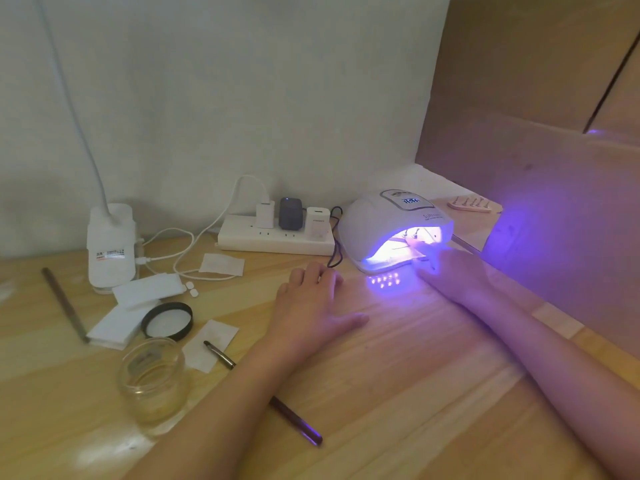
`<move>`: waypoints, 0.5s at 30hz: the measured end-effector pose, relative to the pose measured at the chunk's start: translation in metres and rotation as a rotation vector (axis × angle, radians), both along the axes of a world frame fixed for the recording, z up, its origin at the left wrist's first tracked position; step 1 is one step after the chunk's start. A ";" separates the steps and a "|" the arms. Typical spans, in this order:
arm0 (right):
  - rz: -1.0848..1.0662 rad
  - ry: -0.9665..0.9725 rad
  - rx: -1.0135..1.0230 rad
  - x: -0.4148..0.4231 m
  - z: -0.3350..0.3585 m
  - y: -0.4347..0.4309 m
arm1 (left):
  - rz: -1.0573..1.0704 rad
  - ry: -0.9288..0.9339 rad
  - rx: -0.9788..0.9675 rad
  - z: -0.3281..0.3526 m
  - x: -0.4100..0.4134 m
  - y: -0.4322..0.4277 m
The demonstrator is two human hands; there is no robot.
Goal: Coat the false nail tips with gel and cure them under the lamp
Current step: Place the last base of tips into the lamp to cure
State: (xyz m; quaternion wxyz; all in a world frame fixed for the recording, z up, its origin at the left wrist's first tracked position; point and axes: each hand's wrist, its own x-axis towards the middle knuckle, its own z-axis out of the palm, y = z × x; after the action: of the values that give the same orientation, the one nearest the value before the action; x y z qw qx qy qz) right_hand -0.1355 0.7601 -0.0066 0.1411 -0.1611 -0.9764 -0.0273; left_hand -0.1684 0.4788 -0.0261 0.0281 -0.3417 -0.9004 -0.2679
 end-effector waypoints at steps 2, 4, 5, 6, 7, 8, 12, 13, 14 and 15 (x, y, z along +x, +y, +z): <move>0.016 -0.038 0.010 0.005 0.004 -0.003 | -0.003 0.000 -0.003 0.001 0.001 -0.001; 0.053 0.003 0.016 0.014 0.007 -0.002 | -0.007 0.002 -0.005 0.001 0.001 -0.001; 0.086 0.080 -0.014 0.020 0.009 -0.002 | -0.008 0.006 -0.005 0.000 0.001 -0.001; 0.125 0.179 -0.070 0.027 0.012 -0.001 | -0.009 0.009 -0.002 0.000 0.001 -0.001; 0.176 0.286 -0.116 0.031 0.016 0.000 | -0.008 0.012 0.002 -0.001 0.000 -0.001; 0.233 0.384 -0.128 0.032 0.022 0.000 | -0.008 0.017 0.004 -0.002 0.000 -0.001; 0.301 0.457 -0.074 -0.002 0.058 -0.007 | -0.011 0.034 -0.011 -0.004 -0.003 0.001; 0.270 0.410 -0.066 -0.013 0.065 -0.007 | -0.012 0.035 -0.009 -0.004 -0.003 0.001; 0.237 0.356 -0.061 -0.024 0.068 -0.007 | -0.013 0.034 -0.010 -0.005 -0.003 0.001; 0.213 0.314 -0.060 -0.031 0.069 -0.008 | -0.013 0.036 -0.008 -0.005 -0.004 0.001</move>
State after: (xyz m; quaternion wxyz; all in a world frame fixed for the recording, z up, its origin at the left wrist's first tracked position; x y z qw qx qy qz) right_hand -0.1669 0.7526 0.0625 0.2890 -0.0633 -0.9543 0.0426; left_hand -0.1721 0.4796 -0.0314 0.0414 -0.3525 -0.8985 -0.2582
